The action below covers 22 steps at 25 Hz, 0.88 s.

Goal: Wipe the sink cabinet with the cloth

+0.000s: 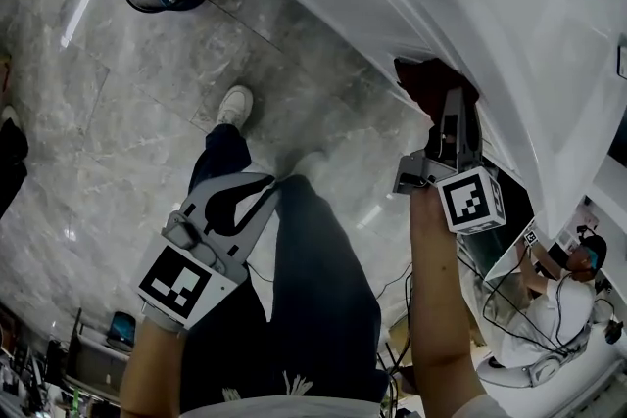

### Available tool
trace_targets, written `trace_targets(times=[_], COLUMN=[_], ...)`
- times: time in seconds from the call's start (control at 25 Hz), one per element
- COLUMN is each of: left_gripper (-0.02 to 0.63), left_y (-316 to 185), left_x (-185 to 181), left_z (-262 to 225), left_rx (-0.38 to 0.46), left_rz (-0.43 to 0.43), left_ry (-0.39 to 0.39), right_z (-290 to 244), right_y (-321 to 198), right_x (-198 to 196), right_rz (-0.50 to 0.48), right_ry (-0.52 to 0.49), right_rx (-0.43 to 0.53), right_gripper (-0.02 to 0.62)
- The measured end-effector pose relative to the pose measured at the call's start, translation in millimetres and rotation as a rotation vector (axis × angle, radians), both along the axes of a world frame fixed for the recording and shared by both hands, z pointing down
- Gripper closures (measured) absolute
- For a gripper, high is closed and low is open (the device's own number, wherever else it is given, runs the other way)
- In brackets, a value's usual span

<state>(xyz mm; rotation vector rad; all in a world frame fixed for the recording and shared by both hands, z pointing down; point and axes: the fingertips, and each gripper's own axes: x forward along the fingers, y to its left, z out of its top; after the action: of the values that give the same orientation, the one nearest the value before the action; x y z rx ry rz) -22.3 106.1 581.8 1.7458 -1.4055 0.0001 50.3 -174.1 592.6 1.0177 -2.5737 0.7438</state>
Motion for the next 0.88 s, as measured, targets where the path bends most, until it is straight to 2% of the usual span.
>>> trace_targets(times=[0.16, 0.44, 0.56, 0.72, 0.88], left_gripper=[0.594, 0.594, 0.594, 0.594, 0.594], left_y=[3.4, 6.6, 5.0, 0.9, -0.9], left_x=[-3.4, -10.2, -9.7, -4.6, 1.0], left_z=[3.7, 12.9, 13.3, 10.9, 9.6], left_rx=[-0.005, -0.021, -0.019, -0.009, -0.014], left_rz=[-0.033, -0.100, -0.118, -0.124, -0.120], left_ry=[0.003, 0.006, 0.005, 0.004, 0.010], right_z=[1.4, 5.6, 11.2, 30.8, 45.6], right_y=[6.0, 7.7, 9.1, 6.1, 3.0], right_x=[-25.0, -24.7, -22.6, -13.3, -12.8], right_rz=[-0.052, -0.034, -0.029, -0.005, -0.045], right_ry=[0.009, 0.049, 0.060, 0.071, 0.095], right_rx=[0.015, 0.046, 0.014, -0.077, -0.099], right_gripper=[0.541, 0.541, 0.541, 0.541, 0.541])
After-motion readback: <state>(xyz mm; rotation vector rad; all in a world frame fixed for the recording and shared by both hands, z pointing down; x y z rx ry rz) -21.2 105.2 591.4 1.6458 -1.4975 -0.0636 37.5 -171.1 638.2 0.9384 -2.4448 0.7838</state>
